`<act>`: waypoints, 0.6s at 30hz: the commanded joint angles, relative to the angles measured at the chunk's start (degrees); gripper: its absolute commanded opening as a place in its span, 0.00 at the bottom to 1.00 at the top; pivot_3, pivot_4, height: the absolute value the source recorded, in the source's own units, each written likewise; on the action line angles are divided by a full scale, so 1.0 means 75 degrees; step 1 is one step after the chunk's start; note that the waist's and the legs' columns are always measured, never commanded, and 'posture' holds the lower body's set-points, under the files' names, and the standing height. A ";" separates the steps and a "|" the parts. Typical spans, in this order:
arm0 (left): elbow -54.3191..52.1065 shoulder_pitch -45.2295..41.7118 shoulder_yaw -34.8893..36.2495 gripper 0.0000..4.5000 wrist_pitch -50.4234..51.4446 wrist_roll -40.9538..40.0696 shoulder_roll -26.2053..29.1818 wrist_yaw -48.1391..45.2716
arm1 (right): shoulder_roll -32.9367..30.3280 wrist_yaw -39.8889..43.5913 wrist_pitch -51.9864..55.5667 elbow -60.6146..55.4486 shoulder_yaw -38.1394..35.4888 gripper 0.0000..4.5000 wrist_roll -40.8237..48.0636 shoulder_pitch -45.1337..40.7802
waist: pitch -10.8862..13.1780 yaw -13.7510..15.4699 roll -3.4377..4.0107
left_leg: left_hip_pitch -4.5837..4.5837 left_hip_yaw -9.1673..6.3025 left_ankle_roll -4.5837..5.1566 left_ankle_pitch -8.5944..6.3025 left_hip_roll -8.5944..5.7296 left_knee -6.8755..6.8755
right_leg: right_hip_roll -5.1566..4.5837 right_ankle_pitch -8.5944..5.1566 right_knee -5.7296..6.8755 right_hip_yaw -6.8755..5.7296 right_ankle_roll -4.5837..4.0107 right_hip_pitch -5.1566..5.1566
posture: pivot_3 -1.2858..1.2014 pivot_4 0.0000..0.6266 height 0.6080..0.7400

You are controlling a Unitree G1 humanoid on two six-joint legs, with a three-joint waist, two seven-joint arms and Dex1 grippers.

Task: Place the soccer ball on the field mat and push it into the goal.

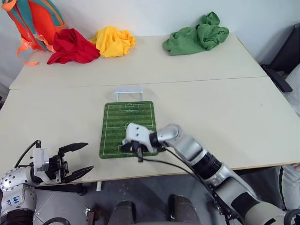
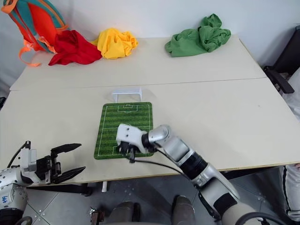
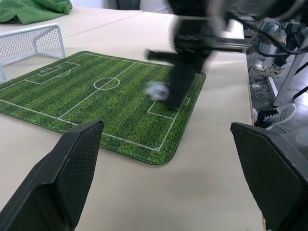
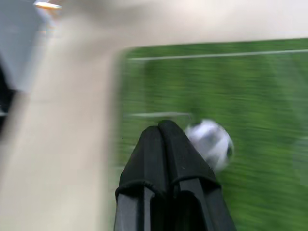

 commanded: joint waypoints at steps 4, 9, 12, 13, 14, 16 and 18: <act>0.0221 -0.0527 0.0034 1.00 -0.0258 0.0126 -0.0011 0.0085 | -0.0033 -0.0635 -0.0740 0.1230 -0.1624 0.01 0.0069 -0.1450 | 0.0002 0.0003 0.0000 | -0.0002 0.0000 0.0000 0.0000 0.0000 0.0000 | 0.0000 0.0000 0.0001 0.0000 0.0000 -0.0002 | 0.52 0.24 1.00; 0.0548 -0.0864 -0.0030 1.00 -0.0337 0.0305 -0.0067 0.0234 | -0.0077 -0.0666 -0.0686 0.1141 -0.1971 0.01 0.0040 -0.1367 | 0.0001 -0.0038 -0.0002 | -0.0001 0.0006 0.0000 -0.0005 0.0000 -0.0007 | 0.0000 0.0000 -0.0006 -0.0002 0.0000 -0.0003 | 0.52 0.24 1.00; 0.0719 -0.1038 -0.0030 1.00 -0.0361 0.0390 -0.0062 0.0321 | -0.0199 -0.0578 -0.0588 0.0908 -0.2102 0.01 0.0089 -0.1219 | 0.0002 -0.0085 -0.0002 | -0.0001 0.0009 0.0000 -0.0005 0.0000 -0.0008 | 0.0000 0.0000 -0.0007 -0.0002 0.0000 -0.0004 | 0.52 0.24 1.00; 0.0796 -0.1114 -0.0022 1.00 -0.0366 0.0420 -0.0045 0.0369 | -0.0280 -0.0530 -0.0501 0.0768 -0.2168 0.01 0.0141 -0.1142 | 0.0002 -0.0105 -0.0002 | -0.0001 0.0010 0.0000 -0.0005 0.0000 -0.0007 | 0.0000 0.0000 -0.0007 -0.0002 0.0000 -0.0003 | 0.52 0.24 1.00; 0.0888 -0.1213 -0.0010 1.00 -0.0381 0.0452 -0.0023 0.0409 | -0.0415 -0.0438 -0.0368 0.0517 -0.2259 0.01 0.0239 -0.1016 | 0.0002 -0.0119 -0.0002 | -0.0001 0.0010 0.0000 -0.0005 0.0000 -0.0006 | 0.0000 0.0000 -0.0007 -0.0002 0.0000 -0.0003 | 0.52 0.24 1.00; 0.1040 -0.1384 0.0005 1.00 -0.0376 0.0512 0.0017 0.0504 | -0.0657 -0.0270 -0.0121 0.0048 -0.2409 0.01 0.0421 -0.0790 | 0.0002 -0.0112 -0.0003 | -0.0002 0.0009 0.0000 -0.0005 0.0000 -0.0005 | 0.0000 0.0000 -0.0005 -0.0001 0.0000 -0.0003 | 0.52 0.24 1.00; 0.1161 -0.1530 0.0037 1.00 -0.0291 0.0546 0.0044 0.0666 | -0.0862 -0.0151 0.0103 -0.0340 -0.2541 0.01 0.0588 -0.0608 | 0.0002 -0.0119 -0.0003 | -0.0002 0.0010 0.0002 -0.0006 0.0000 -0.0003 | 0.0000 0.0000 -0.0007 -0.0001 0.0001 -0.0002 | 0.52 0.24 1.00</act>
